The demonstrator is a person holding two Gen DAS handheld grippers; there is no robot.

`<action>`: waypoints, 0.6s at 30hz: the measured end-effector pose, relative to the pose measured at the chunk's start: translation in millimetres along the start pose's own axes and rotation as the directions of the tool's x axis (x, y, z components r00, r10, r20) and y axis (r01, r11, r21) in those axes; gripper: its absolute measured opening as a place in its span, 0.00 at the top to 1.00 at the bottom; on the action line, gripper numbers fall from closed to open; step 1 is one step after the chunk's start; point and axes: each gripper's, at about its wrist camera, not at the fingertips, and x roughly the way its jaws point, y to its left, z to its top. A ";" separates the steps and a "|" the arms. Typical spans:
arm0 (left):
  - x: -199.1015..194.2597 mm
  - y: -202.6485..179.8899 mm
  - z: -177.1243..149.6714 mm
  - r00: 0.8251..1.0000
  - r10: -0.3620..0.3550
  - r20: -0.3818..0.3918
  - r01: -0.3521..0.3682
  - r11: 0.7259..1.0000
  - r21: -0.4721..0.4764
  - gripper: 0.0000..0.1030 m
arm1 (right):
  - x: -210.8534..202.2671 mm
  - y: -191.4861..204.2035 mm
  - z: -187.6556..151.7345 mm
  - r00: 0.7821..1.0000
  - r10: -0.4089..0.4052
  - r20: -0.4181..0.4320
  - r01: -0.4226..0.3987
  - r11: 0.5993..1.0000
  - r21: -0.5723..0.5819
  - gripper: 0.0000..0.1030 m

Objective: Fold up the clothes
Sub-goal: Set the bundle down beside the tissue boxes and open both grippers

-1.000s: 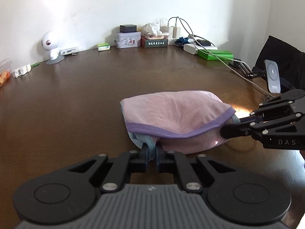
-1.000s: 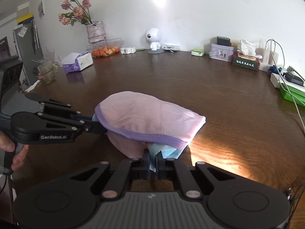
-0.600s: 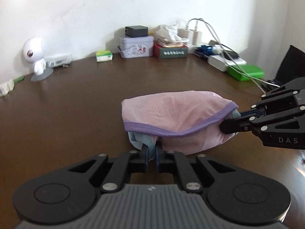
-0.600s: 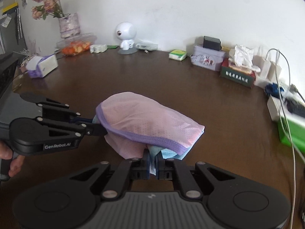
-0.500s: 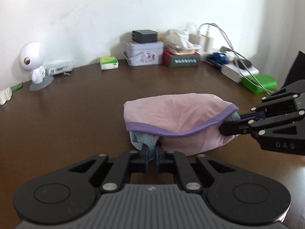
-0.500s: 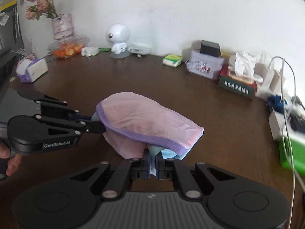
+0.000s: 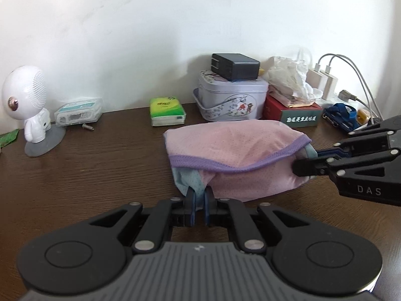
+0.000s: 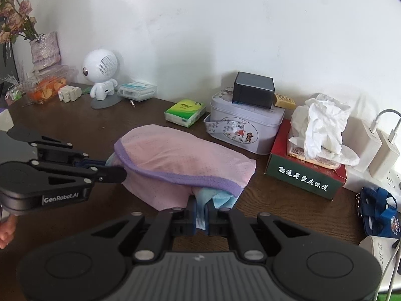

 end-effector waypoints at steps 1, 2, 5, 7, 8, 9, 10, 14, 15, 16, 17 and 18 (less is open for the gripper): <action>-2.8 1.9 -3.9 1.000 0.010 -0.012 -0.010 1.000 0.008 0.91 | -0.7 -0.8 -2.8 0.999 -0.026 -0.022 0.026 1.000 0.001 0.87; -7.0 4.3 -8.3 1.000 0.020 -0.017 -0.020 1.000 0.015 0.89 | -4.3 -2.1 -7.5 0.998 -0.048 -0.035 0.048 0.999 0.001 0.83; -31.9 12.1 -24.0 0.998 0.059 -0.021 -0.059 0.998 -0.001 0.89 | -30.1 -7.3 -23.9 0.993 -0.110 -0.033 0.111 0.993 0.037 0.82; -58.5 10.9 -38.5 0.999 0.041 -0.006 -0.041 0.999 -0.022 0.87 | -54.4 7.1 -42.6 0.994 -0.105 -0.019 0.106 0.993 0.050 0.81; -72.8 8.4 -46.6 1.000 0.029 0.002 -0.028 0.999 -0.023 0.79 | -67.0 15.8 -52.6 0.995 -0.100 -0.011 0.100 0.993 0.056 0.79; -87.8 3.5 -55.3 1.000 0.027 0.010 -0.027 1.000 -0.015 0.66 | -79.6 24.5 -62.5 0.996 -0.094 -0.003 0.094 0.994 0.062 0.77; -103.6 -2.6 -64.5 0.999 0.036 0.021 -0.036 0.999 -0.010 0.56 | -92.3 33.2 -72.5 0.996 -0.088 0.005 0.088 0.994 0.067 0.73; -171.1 -24.2 -108.3 0.996 0.061 0.067 -0.059 0.998 -0.027 0.01 | -142.9 67.9 -112.4 0.997 -0.066 0.037 0.062 0.994 0.089 0.43; -184.9 -29.5 -120.5 0.995 0.081 0.065 -0.079 0.996 -0.036 0.00 | -155.5 76.6 -122.4 0.997 -0.060 0.045 0.056 0.994 0.095 0.41; -196.4 -34.6 -132.6 0.993 0.107 0.051 -0.104 0.993 -0.051 0.00 | -168.2 85.3 -132.4 0.997 -0.055 0.053 0.049 0.994 0.100 0.34; -207.9 -39.7 -144.6 0.991 0.132 0.037 -0.129 0.989 -0.066 0.00 | -180.8 94.0 -142.3 0.997 -0.049 0.061 0.043 0.994 0.105 0.25; -218.4 -44.4 -156.6 0.988 0.150 0.022 -0.147 0.986 -0.081 0.00 | -193.4 102.6 -152.3 0.997 -0.044 0.069 0.036 0.993 0.111 0.21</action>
